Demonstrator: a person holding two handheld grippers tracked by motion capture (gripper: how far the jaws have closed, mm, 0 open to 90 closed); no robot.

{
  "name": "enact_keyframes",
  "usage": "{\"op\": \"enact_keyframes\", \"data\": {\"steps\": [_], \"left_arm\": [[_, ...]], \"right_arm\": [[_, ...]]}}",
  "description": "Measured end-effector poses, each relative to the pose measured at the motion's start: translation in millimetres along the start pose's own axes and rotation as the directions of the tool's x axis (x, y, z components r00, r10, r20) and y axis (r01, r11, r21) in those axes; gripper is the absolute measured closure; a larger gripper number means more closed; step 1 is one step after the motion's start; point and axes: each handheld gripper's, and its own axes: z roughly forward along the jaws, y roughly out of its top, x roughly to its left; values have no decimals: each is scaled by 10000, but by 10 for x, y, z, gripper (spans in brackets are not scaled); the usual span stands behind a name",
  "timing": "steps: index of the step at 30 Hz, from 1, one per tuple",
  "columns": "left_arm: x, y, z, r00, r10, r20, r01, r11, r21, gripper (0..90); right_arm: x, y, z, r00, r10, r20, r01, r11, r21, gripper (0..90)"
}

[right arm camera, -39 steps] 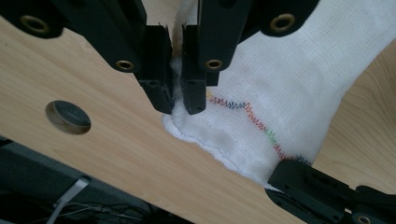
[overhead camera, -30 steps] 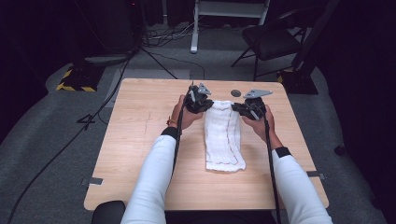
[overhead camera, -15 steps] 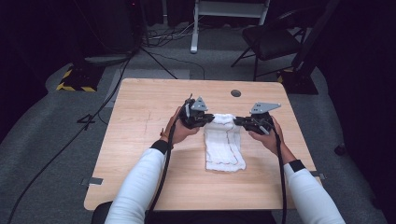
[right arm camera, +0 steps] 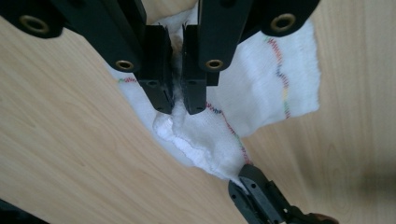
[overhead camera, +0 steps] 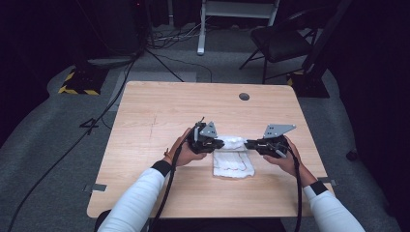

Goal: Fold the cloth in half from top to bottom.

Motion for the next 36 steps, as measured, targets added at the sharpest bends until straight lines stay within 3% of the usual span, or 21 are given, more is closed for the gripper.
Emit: {"op": "enact_keyframes", "data": {"steps": [6,12,20,21,29,36], "left_arm": [[-122,-79,-12,9996,28,273,-32,9999,139,842],[-328,-161,17,9988,314,383,-334,9981,521,838],[-485,-293,77,9961,296,836,-387,9932,1099,820],[-503,-309,85,9956,436,827,-534,9913,1199,807],[-517,-375,178,9966,358,748,-443,9925,1140,815],[-461,-389,201,9947,622,824,-705,9923,1020,843]], "right_arm": [[191,-126,-12,9986,-277,-452,290,9992,285,824],[343,-280,-3,9961,-398,-793,454,9965,705,821],[456,-424,11,9959,-508,-751,601,9902,1263,807],[466,-441,7,9962,-502,-715,591,9901,1277,803],[454,-529,15,9977,-371,-563,447,9888,1423,805],[408,-554,82,9994,-224,-282,261,9898,1403,811]]}}
